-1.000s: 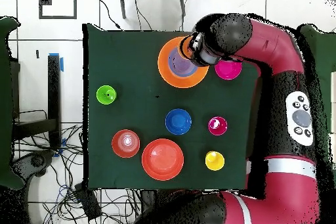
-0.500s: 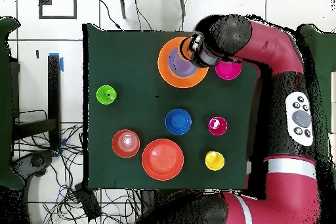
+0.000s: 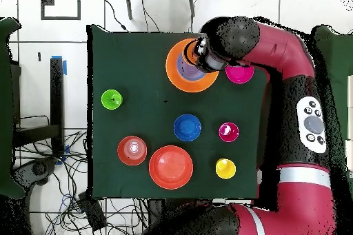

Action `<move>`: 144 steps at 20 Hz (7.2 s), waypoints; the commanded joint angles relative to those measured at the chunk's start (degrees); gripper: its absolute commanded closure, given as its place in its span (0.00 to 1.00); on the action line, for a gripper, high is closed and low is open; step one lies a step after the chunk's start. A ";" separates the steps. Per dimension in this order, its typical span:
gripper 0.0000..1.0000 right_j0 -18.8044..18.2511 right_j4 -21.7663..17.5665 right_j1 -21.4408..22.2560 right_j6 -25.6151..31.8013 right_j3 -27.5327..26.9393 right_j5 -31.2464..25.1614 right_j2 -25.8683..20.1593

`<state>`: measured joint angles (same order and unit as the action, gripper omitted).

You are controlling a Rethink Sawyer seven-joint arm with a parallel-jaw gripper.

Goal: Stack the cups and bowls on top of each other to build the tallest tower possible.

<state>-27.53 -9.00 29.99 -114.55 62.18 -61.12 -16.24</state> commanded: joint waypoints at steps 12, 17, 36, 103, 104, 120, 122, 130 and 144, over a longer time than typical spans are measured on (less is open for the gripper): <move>1.00 -0.72 -3.67 -1.55 14.17 5.66 2.34 -7.25; 1.00 -0.82 -4.28 -1.97 14.13 5.39 2.52 -7.32; 1.00 -0.25 -6.28 -2.82 13.89 3.51 2.30 -6.44; 1.00 -0.21 -9.60 -7.29 14.62 -2.72 2.09 -7.12; 1.00 -0.21 -9.60 -7.32 14.60 -2.80 1.98 -7.12; 1.00 0.02 -10.04 -7.36 13.97 -2.86 2.30 -7.08; 1.00 0.25 -10.01 -7.39 13.55 -2.99 2.23 -7.05; 1.00 0.42 -10.33 -7.66 13.10 -2.80 2.95 -7.06; 1.00 1.21 -10.54 -7.83 11.61 -3.32 2.84 -6.95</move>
<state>-27.72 -15.58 25.40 -114.55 61.60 -61.11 -19.35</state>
